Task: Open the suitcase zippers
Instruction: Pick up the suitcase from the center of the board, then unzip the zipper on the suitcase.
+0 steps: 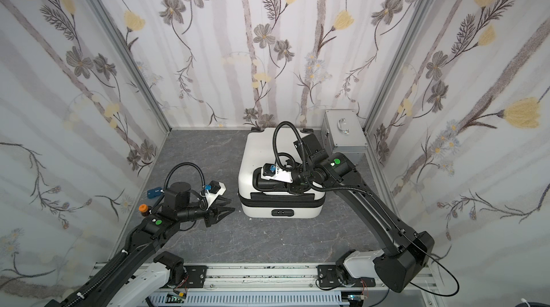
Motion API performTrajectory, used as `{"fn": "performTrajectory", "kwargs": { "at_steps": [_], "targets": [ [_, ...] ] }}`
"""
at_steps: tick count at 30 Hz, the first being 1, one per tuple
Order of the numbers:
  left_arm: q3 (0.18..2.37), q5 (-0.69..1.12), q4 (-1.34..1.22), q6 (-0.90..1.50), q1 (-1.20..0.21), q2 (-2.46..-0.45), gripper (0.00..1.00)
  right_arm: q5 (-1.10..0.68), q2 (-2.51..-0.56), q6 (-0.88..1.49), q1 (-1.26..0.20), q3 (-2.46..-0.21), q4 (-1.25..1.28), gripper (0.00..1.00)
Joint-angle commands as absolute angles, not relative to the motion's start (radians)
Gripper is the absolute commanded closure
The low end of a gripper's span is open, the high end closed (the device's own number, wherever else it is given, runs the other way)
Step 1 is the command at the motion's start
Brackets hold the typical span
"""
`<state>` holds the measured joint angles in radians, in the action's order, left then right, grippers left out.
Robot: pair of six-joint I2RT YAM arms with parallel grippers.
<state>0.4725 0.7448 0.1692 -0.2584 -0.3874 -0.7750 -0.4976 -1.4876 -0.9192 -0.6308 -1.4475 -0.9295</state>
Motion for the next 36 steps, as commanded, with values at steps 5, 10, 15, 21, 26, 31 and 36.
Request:
{"fn": "performTrajectory", "kwargs": {
  "at_steps": [5,10,15,21,26,31,36],
  "targets": [
    [0.420,0.738,-0.076,-0.230,-0.390,-0.771,0.66,-0.603,-1.486,-1.041,-0.632,-1.460,-0.709,1.00],
    [0.414,0.766,-0.133,-0.234,-0.390,-0.807,0.67,-0.613,-1.481,-1.057,-0.633,-1.455,-0.720,1.00],
    [0.416,0.786,-0.128,-0.271,-0.389,-0.830,0.69,-0.624,-1.477,-1.065,-0.632,-1.448,-0.722,1.00],
    [0.413,0.807,-0.132,-0.330,-0.392,-0.833,0.75,-0.614,-1.473,-1.080,-0.631,-1.443,-0.731,1.00],
    [0.406,0.768,-0.129,-0.350,-0.391,-0.821,0.75,-0.621,-1.467,-1.084,-0.632,-1.442,-0.733,1.00],
    [0.407,0.775,-0.093,-0.444,-0.391,-0.809,0.75,-0.634,-1.462,-1.099,-0.631,-1.440,-0.745,1.00],
    [0.415,0.788,-0.046,-0.544,-0.391,-0.783,0.74,-0.640,-1.460,-1.146,-0.631,-1.440,-0.784,1.00]
  ]
}}
